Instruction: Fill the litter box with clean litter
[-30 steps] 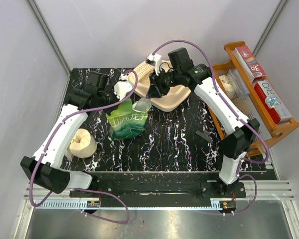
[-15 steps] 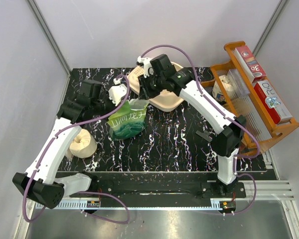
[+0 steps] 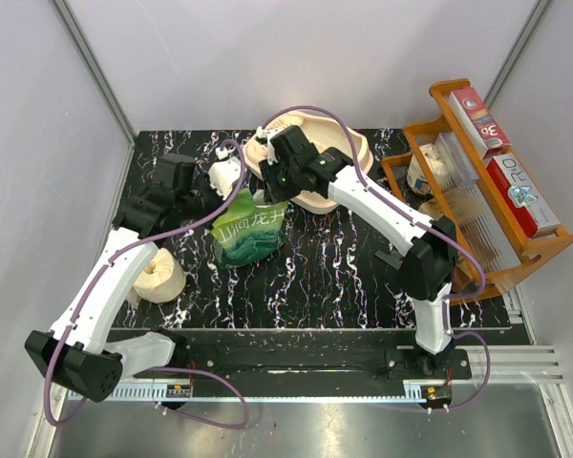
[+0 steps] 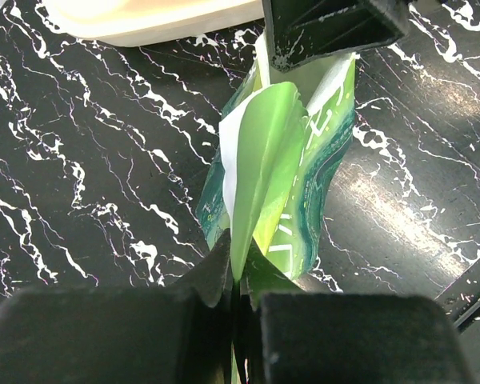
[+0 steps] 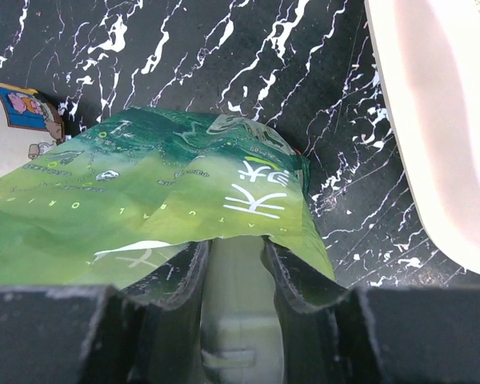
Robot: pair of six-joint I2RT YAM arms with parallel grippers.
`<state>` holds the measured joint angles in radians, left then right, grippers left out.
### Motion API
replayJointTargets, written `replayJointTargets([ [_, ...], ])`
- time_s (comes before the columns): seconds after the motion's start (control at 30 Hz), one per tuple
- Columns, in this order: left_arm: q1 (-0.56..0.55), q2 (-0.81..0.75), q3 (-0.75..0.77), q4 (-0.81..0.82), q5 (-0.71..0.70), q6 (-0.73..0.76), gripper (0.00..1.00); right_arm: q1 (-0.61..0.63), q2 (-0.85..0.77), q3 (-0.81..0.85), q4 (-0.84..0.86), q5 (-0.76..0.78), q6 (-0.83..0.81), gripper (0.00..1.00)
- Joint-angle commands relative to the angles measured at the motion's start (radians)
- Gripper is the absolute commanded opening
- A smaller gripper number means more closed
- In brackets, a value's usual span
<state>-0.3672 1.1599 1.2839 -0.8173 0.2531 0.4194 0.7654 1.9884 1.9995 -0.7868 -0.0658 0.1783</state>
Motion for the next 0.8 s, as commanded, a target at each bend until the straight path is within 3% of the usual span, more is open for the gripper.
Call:
replayJointTargets([
  [0.0, -0.001, -0.045, 0.025, 0.213, 0.080, -0.053, 0.00, -0.009, 0.016, -0.068, 0.014, 0.075, 0.001, 0.00],
  [0.23, -0.001, -0.023, 0.011, 0.225, 0.077, -0.082, 0.00, -0.024, 0.033, -0.182, 0.099, -0.084, 0.087, 0.00],
  [0.4, 0.001, -0.017, 0.008, 0.214, 0.057, -0.073, 0.00, -0.070, -0.088, -0.479, 0.490, -0.322, 0.277, 0.00],
  [0.57, 0.001, -0.020, -0.012, 0.211, 0.015, -0.033, 0.00, -0.135, -0.045, -0.505, 0.647, -0.622, 0.443, 0.00],
  [0.77, 0.002, -0.022, -0.012, 0.213, -0.040, 0.019, 0.00, -0.196, 0.000, -0.568, 0.895, -0.811, 0.628, 0.00],
])
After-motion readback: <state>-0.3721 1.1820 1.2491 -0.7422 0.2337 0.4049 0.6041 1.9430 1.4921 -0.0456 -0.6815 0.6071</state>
